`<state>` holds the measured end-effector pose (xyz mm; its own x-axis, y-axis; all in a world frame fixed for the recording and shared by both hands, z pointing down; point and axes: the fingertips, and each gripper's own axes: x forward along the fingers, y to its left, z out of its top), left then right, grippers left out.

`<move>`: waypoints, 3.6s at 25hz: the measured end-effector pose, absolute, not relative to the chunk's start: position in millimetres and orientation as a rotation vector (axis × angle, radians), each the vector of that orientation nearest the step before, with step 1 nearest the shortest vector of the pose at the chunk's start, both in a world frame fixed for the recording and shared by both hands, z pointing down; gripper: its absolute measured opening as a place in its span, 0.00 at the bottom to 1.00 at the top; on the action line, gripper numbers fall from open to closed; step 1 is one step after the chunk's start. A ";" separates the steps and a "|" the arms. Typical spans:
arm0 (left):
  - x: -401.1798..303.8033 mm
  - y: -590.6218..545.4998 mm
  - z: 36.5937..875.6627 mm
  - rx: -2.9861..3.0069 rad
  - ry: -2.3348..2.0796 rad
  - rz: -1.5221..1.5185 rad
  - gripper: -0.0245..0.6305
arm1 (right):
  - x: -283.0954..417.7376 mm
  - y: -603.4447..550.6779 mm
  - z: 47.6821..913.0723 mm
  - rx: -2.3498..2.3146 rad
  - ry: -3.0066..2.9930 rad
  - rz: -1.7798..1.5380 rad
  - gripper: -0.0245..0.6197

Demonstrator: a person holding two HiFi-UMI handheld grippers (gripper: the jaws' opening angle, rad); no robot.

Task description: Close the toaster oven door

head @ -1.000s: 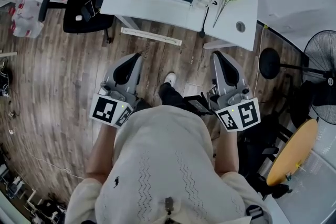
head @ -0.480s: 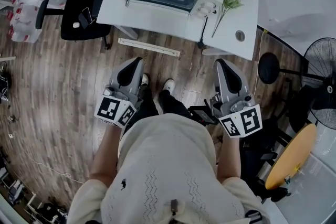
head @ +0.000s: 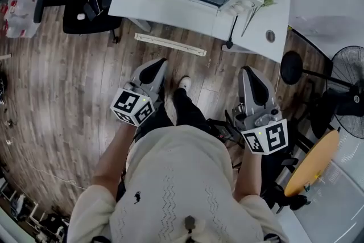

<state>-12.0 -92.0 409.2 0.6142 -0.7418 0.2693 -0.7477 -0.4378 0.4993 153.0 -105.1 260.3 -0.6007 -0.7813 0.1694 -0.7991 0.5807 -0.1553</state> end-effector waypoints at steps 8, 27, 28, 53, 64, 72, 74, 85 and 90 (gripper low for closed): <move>-32.1 -91.1 478.2 1.930 -1.116 -0.125 0.04 | 124.7 -100.2 274.6 1.348 -2.691 0.372 0.05; -45.3 -91.5 553.3 1.666 -1.079 -0.153 0.04 | 114.0 -88.7 289.3 1.401 -2.605 0.397 0.05; -45.3 -90.6 557.9 1.649 -1.079 -0.157 0.04 | 114.6 -88.5 290.9 1.404 -2.601 0.402 0.05; -35.1 -110.0 674.9 1.193 -1.035 -0.501 0.11 | 124.9 -76.9 347.0 1.369 -2.498 0.540 0.05; -23.4 -132.1 671.0 1.253 -0.963 -0.665 0.17 | 127.7 -66.4 375.2 1.336 -2.468 0.596 0.05; -25.4 -132.7 672.5 1.276 -0.950 -0.697 0.17 | 132.0 -60.6 381.5 1.337 -2.441 0.588 0.05; -27.0 -130.9 674.8 1.293 -0.965 -0.676 0.17 | 132.0 -59.6 381.9 1.337 -2.437 0.586 0.05; -16.9 -135.5 654.6 1.261 -0.876 -0.772 0.22 | 125.9 -59.8 384.9 1.319 -2.430 0.573 0.05; -20.7 -144.7 657.9 1.256 -0.888 -0.792 0.20 | 126.1 -61.7 387.1 1.316 -2.426 0.571 0.05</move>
<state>-20.7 -144.7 657.9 0.4517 -0.8838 0.1221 0.0202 0.1469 0.9889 126.1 -61.7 387.1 -0.5236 -0.7188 0.4574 -0.8473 0.4954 -0.1913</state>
